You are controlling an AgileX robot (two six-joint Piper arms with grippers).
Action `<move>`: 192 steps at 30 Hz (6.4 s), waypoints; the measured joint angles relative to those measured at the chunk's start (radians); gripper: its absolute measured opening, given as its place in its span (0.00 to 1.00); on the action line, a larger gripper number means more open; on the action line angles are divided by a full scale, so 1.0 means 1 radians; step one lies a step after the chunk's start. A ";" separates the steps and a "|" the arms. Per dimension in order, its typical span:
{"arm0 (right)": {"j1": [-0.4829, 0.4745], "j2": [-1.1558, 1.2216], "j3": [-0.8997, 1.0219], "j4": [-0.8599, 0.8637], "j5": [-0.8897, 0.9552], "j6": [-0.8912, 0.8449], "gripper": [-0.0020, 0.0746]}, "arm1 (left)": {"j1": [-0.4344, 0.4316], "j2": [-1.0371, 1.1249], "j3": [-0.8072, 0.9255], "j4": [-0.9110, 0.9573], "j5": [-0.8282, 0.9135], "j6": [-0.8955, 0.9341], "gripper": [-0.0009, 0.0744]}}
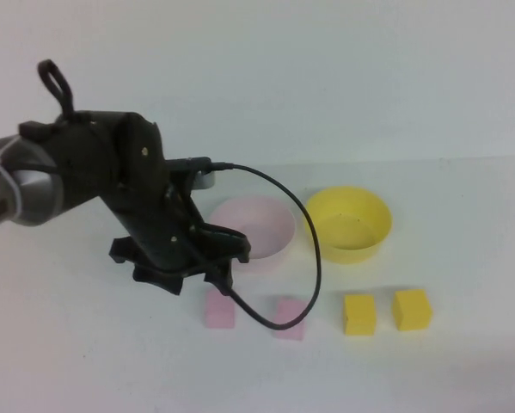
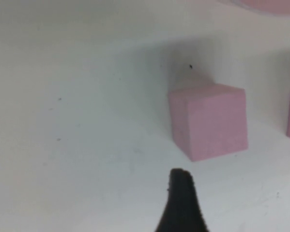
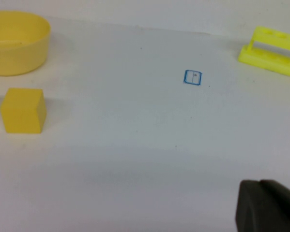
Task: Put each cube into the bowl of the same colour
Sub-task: Pick up all the pink cubes and place them in the pink bowl
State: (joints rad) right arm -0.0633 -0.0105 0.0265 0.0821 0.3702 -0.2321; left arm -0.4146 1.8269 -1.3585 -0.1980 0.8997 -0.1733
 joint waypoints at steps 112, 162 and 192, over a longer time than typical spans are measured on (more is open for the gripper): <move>0.000 0.000 0.000 0.000 0.000 0.000 0.02 | -0.071 0.385 -0.668 0.225 0.115 0.010 0.31; 0.000 0.000 0.000 0.000 0.000 0.000 0.02 | -0.082 0.365 -0.756 0.031 0.322 0.076 0.02; 0.000 0.000 0.000 0.000 0.000 0.000 0.02 | -0.222 0.243 -0.401 0.076 0.318 -0.213 0.28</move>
State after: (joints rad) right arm -0.0633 -0.0105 0.0265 0.0821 0.3702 -0.2321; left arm -0.6363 2.0699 -1.7591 -0.1221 1.2176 -0.3866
